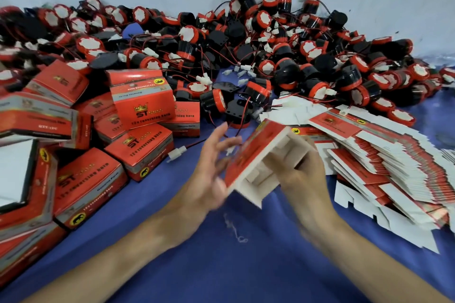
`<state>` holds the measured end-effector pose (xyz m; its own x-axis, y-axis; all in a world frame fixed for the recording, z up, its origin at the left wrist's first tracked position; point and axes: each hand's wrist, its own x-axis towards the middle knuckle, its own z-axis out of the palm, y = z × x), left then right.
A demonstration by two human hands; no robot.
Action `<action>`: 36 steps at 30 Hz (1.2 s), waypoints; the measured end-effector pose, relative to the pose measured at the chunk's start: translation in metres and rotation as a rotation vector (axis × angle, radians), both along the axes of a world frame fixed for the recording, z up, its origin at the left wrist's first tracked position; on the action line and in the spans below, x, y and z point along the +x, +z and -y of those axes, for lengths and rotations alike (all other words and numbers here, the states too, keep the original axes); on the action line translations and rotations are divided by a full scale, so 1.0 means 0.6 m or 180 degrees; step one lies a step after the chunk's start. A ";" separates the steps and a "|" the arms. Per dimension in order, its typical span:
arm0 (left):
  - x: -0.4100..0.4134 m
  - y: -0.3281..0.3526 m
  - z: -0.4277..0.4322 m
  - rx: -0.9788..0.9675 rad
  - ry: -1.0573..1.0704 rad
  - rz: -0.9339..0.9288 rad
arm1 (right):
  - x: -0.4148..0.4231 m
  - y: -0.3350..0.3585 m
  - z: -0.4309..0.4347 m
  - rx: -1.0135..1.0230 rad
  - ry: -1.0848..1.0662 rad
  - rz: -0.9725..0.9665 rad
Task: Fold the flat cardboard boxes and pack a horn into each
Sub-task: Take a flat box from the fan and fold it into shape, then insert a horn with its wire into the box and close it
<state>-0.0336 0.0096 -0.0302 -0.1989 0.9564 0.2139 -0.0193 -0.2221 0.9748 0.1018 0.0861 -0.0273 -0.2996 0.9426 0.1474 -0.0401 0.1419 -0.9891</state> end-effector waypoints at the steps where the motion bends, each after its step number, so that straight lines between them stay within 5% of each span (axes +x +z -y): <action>1: 0.000 -0.003 0.004 0.0196 0.0033 -0.0271 | -0.008 0.001 -0.001 -0.0337 0.0008 -0.0122; 4: 0.001 -0.022 0.016 0.0700 0.0177 -0.0974 | -0.031 0.007 0.004 -0.0512 0.0404 0.0606; 7: -0.024 -0.022 0.000 0.0802 0.1177 -0.0754 | -0.032 0.040 0.000 -0.0295 0.1424 0.1767; 12: -0.076 -0.018 -0.014 0.0367 0.1581 -0.1094 | -0.060 0.060 -0.095 0.1792 0.0569 0.1834; 14: -0.073 -0.024 -0.015 0.0251 0.1546 -0.1347 | -0.089 0.047 -0.135 0.2595 0.0645 0.2661; 17: -0.076 -0.027 -0.016 0.0142 0.1622 -0.1333 | -0.118 0.015 -0.172 0.2782 0.0994 0.3796; 23: -0.077 -0.024 -0.014 0.0125 0.1649 -0.1173 | -0.131 -0.009 -0.179 0.2911 0.0211 0.2833; 33: -0.072 -0.020 -0.012 0.0283 0.1264 -0.0738 | 0.016 0.078 -0.161 0.1998 0.0737 0.0352; 36: -0.070 -0.023 -0.014 -0.0115 0.0902 -0.1046 | 0.012 0.090 -0.135 0.2055 0.0996 0.0440</action>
